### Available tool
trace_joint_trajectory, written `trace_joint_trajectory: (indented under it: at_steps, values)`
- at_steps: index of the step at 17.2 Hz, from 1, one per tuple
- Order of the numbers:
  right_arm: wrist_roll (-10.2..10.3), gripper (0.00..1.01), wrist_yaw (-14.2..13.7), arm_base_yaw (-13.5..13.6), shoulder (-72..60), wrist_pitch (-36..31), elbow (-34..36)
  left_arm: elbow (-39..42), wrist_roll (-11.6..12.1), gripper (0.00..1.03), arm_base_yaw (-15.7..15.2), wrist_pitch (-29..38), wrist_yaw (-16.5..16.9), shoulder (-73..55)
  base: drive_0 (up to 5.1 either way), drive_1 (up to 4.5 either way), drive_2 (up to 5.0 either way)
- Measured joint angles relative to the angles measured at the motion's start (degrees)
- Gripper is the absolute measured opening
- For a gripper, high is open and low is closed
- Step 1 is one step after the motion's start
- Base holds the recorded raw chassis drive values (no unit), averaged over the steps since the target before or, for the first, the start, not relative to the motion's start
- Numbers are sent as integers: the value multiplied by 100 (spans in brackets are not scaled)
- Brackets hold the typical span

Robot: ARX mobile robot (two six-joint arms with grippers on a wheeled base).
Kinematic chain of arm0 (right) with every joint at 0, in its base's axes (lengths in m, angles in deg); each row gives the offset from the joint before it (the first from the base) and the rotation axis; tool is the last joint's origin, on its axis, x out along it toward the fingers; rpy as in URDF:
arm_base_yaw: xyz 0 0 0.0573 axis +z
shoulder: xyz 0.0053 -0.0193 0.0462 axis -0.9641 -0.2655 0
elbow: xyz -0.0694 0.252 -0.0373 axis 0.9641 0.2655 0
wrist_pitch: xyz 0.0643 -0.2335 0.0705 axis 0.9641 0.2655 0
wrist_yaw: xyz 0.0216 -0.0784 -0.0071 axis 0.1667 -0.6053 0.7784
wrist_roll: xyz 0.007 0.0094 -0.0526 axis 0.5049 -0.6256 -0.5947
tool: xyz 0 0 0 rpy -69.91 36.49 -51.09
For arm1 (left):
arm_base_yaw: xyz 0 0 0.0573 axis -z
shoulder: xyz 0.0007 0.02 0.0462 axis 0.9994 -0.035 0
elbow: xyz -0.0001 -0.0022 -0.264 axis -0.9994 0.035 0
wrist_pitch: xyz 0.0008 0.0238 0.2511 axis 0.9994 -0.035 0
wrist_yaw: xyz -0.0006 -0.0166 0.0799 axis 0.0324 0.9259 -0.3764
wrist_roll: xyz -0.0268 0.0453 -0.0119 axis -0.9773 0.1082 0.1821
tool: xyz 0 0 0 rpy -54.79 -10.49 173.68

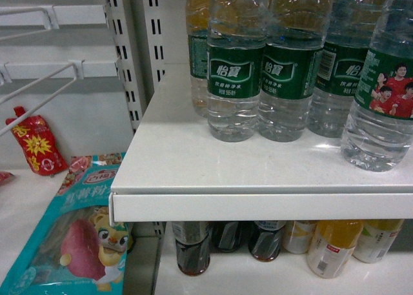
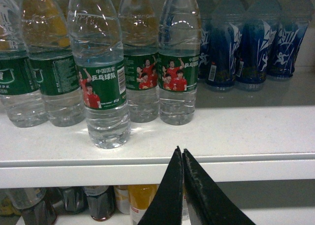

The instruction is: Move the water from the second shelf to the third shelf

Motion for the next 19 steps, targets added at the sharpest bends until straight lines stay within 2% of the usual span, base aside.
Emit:
trace_joint_trajectory:
  at_steps: [2, 8, 9, 19]
  values:
    - [0, 20, 0, 0, 0, 0, 2, 0, 0, 98, 0, 0, -2, 0, 0, 0, 0]
    - [0, 95, 0, 0, 0, 0, 2, 0, 0, 98, 0, 0, 0, 0, 0, 0, 0]
    - [2, 99, 0, 0, 0, 0, 2, 0, 2, 98, 0, 0, -2, 0, 0, 0, 0]
    - [0, 98, 0, 0, 0, -13, 0, 0, 0, 98, 0, 17, 0, 0, 0, 0, 0]
